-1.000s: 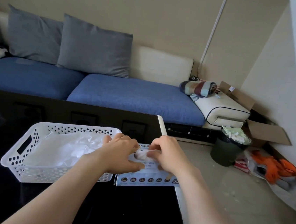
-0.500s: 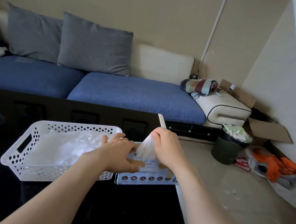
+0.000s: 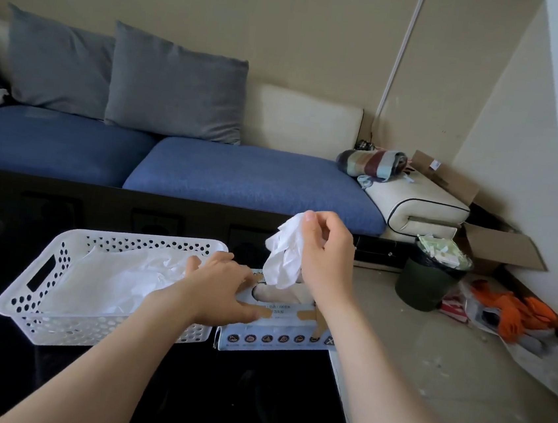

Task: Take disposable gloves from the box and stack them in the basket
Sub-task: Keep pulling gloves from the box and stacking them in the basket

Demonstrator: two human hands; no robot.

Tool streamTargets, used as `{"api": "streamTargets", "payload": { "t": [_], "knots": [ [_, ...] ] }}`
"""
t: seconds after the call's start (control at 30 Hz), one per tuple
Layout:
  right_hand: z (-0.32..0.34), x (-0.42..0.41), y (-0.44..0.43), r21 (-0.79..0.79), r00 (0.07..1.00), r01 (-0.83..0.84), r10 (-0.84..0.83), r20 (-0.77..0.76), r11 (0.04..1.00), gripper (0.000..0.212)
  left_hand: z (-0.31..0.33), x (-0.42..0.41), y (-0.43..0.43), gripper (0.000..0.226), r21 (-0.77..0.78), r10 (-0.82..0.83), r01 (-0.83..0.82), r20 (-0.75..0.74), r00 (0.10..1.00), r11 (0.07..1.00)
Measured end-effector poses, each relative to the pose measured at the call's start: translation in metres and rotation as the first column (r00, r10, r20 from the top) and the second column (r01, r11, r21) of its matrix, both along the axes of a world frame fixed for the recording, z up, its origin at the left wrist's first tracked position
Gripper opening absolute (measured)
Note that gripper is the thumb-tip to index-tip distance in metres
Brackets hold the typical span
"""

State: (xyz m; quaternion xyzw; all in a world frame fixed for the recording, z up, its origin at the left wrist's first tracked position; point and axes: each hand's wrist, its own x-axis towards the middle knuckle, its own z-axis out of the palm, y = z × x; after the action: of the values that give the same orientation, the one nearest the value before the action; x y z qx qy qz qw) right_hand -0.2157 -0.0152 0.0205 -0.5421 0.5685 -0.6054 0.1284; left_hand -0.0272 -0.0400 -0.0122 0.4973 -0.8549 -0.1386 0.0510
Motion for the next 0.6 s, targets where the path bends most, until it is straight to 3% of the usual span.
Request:
{"api": "streamTargets", "payload": {
  "t": [0.13, 0.27, 0.4, 0.47, 0.53, 0.6],
  "knots": [
    [-0.003, -0.001, -0.003, 0.026, 0.994, 0.110, -0.111, 0.011, 0.994, 0.014, 0.011, -0.002, 0.004, 0.085, -0.059, 0.059, -0.069, -0.150, 0.987, 0.996],
    [-0.002, -0.001, -0.002, 0.126, 0.978, 0.186, -0.196, 0.071, 0.974, 0.012, 0.019, -0.006, 0.011, 0.069, -0.053, -0.010, -0.015, -0.449, 0.894, 0.998],
    [0.003, 0.005, 0.003, 0.236, 0.969, -0.045, -0.015, 0.247, 0.971, 0.003, 0.026, -0.011, 0.018, 0.068, -0.040, -0.053, 0.036, -0.609, 0.792, 0.999],
    [0.007, 0.007, 0.004, 0.294, 0.947, -0.154, 0.055, 0.317, 0.943, 0.012, 0.027, -0.011, 0.019, 0.066, -0.014, -0.045, 0.047, -0.636, 0.770, 0.999],
    [0.011, 0.008, 0.003, 0.338, 0.934, -0.187, 0.060, 0.353, 0.922, 0.037, 0.026, -0.011, 0.016, 0.047, 0.008, -0.024, 0.039, -0.680, 0.733, 0.999],
    [0.014, 0.007, 0.005, 0.331, 0.902, -0.232, 0.074, 0.426, 0.915, 0.031, 0.026, -0.009, 0.013, 0.021, 0.002, -0.005, 0.010, -0.716, 0.698, 1.000]
  ]
}}
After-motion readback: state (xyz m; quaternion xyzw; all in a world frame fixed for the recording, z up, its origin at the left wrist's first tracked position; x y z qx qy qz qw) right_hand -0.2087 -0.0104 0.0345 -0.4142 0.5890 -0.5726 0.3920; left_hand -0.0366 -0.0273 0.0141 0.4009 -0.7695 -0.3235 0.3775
